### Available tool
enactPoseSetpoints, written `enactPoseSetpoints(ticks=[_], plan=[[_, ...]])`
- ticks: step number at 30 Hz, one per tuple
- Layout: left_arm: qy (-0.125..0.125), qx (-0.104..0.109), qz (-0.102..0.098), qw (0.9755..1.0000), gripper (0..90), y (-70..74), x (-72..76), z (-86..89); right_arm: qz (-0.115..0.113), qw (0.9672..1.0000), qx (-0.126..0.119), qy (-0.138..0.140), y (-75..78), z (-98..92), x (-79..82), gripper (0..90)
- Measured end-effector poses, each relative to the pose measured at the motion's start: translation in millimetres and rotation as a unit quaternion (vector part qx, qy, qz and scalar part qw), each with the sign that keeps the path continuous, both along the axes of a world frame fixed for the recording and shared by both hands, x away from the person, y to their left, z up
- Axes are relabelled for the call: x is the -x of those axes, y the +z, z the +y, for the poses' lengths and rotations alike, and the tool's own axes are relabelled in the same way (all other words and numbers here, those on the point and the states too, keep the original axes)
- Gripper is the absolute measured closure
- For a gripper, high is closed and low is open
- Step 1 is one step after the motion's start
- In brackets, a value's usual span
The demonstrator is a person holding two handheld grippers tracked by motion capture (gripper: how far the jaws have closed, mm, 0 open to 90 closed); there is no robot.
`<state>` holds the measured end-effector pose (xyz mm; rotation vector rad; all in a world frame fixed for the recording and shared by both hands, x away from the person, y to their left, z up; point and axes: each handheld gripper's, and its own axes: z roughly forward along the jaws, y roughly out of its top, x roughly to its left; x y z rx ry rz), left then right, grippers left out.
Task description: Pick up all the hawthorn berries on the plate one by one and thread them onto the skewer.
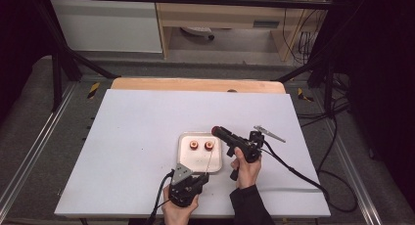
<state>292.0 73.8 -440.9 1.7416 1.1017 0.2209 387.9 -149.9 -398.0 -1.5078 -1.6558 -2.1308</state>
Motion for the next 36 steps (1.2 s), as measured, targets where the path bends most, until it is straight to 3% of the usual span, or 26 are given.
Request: enactPoseSetpoints(ticks=[4,18,24,36], plan=[[0.006,0.012,0.000,0.9999,88.9,4.4,0.1,0.5,0.003,0.9999,-0.016,0.001,1.4,-0.1,1.4,61.1],[0.008,0.027,0.010,0.9996,88.8,6.5,-2.5,-2.0,-0.011,0.9999,-0.009,0.001,-2.2,2.3,3.2,61.1],[0.013,0.029,0.012,0.9994,88.8,6.2,-3.8,-2.0,-0.006,0.9999,-0.010,0.007,-3.6,3.5,3.6,61.1],[0.042,0.068,0.020,0.9966,88.8,9.1,-3.6,-8.0,-0.010,0.9998,0.004,0.018,-9.2,7.9,10.2,61.1]])
